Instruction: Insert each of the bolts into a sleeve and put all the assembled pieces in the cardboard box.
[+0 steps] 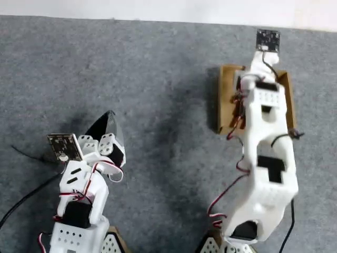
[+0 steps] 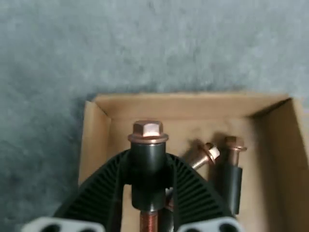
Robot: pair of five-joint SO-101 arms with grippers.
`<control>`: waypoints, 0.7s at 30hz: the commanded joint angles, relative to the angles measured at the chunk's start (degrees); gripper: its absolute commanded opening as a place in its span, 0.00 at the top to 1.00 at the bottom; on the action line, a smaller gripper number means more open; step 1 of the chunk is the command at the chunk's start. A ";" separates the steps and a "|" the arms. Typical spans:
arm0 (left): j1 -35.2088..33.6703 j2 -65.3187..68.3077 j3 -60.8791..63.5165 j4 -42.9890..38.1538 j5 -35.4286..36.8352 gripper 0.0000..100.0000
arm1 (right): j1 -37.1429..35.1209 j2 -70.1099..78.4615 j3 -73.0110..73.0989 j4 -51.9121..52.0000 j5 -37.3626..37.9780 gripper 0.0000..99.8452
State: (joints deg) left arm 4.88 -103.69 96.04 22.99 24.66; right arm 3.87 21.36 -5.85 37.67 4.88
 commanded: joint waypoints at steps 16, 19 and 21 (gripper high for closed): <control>-0.84 -0.48 1.19 0.18 -0.70 0.99 | -5.14 -3.21 -22.46 28.09 -0.44 0.81; -0.84 -0.48 1.19 0.18 -0.70 0.99 | -8.66 -7.78 -21.85 31.34 -0.79 0.82; -0.84 -0.48 1.19 0.18 -0.70 0.99 | -10.07 -11.47 -19.65 32.40 -4.40 0.86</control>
State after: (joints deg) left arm 4.88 -103.69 96.04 22.99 24.22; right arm -3.69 17.67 -24.92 68.18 3.91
